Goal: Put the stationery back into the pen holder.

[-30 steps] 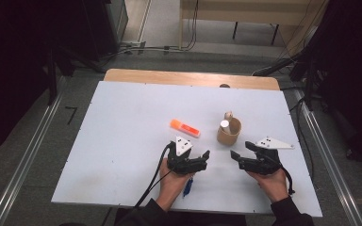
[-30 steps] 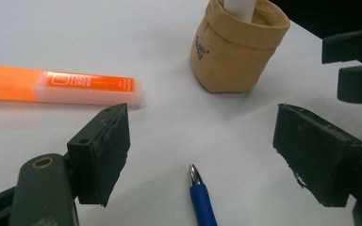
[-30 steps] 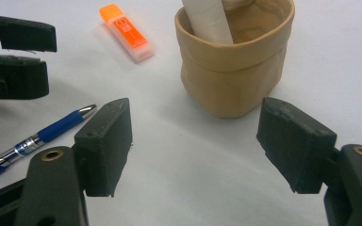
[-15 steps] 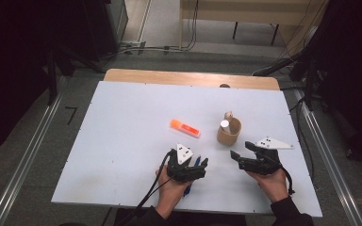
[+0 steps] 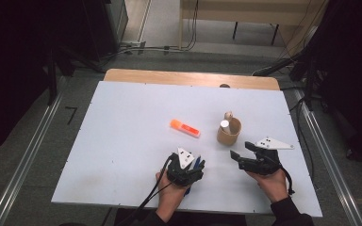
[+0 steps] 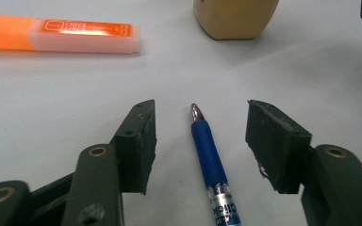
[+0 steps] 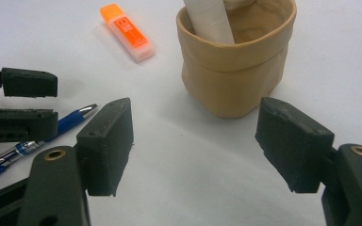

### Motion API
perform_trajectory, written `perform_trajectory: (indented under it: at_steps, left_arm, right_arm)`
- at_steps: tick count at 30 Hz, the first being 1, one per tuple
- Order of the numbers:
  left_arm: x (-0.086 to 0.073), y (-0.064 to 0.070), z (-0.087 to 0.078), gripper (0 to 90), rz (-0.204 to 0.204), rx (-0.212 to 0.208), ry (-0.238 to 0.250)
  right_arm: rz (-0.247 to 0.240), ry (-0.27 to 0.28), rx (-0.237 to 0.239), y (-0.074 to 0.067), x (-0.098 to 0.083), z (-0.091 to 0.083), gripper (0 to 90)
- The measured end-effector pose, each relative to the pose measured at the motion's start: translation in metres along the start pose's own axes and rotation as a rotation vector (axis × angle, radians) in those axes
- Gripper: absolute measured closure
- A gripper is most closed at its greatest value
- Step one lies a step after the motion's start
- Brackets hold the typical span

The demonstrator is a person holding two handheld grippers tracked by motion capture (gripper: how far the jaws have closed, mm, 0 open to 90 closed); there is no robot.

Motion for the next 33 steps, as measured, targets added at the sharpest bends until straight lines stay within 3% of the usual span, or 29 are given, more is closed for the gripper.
perform_trajectory:
  at_steps: [25,33]
  left_arm:
    - [-0.006,0.006,0.01,63.8,0.067,0.03,-0.112]
    - [-0.007,0.006,0.011,68.9,0.072,0.049,-0.114]
  right_arm:
    - [-0.002,-0.001,0.0,-0.001,0.0,0.0,27.0]
    - [-0.003,0.0,-0.001,-0.001,0.0,0.0,27.1]
Point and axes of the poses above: each handheld gripper's, and its own axes: z roughly forward along the jaws, x roughly out of its top, y roughly to its right, the point moved 8 cm from there along z, roughly forward along the jaws, and after that the axes turned 2 degrees about -y, right-handed, at the moved point
